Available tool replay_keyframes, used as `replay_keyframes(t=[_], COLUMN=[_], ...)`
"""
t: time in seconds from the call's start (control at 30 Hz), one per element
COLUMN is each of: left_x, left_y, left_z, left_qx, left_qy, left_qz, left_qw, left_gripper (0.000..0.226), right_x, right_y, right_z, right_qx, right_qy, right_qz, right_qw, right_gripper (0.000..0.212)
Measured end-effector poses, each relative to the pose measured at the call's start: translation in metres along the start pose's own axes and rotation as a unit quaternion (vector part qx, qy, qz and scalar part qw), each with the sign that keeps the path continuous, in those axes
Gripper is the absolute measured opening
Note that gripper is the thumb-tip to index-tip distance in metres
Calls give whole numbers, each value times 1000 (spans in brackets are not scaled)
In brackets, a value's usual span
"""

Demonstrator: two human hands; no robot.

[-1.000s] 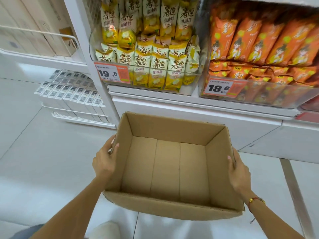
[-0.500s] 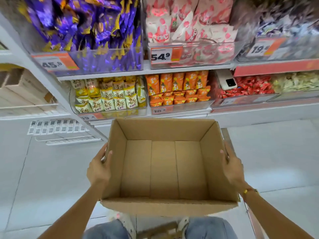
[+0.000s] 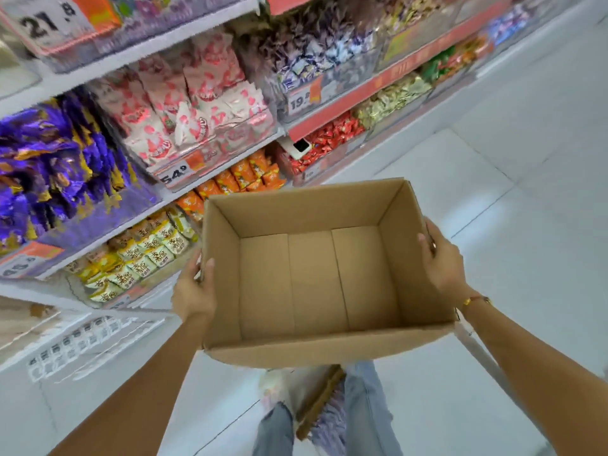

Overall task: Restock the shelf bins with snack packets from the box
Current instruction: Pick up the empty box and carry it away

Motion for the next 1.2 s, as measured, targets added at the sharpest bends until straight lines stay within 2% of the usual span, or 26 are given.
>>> replay_keyframes(t=[0.3, 0.4, 0.57, 0.87, 1.03, 1.2], left_x=[126, 175, 249, 370, 447, 534], left_y=[39, 40, 33, 46, 59, 91], left_z=[148, 193, 266, 386, 463, 542], left_qx=[116, 139, 165, 219, 229, 235], left_qy=[-49, -44, -48, -17, -47, -12], left_qz=[-110, -147, -195, -257, -290, -300], left_qw=[986, 978, 966, 941, 928, 924], left_gripper=[56, 52, 48, 44, 44, 43], right_x=[-121, -165, -221, -274, -314, -374], right_y=[17, 35, 66, 119, 177, 250], right_z=[89, 117, 164, 226, 244, 252], right_qx=[117, 131, 156, 216, 245, 263], right_qy=[133, 152, 170, 218, 222, 224], right_qz=[114, 139, 169, 216, 242, 278], right_qw=[977, 970, 958, 927, 912, 896], right_gripper=[41, 41, 40, 42, 41, 41])
Point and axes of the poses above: each hand's wrist, its own y-axis towards the middle knuckle, its own x-axis out of the palm, z = x × y, the point moved 6 cm from there along y, towards the middle knuckle, and after that the axes turned 12 degrees about x, right-handed, at the moved point
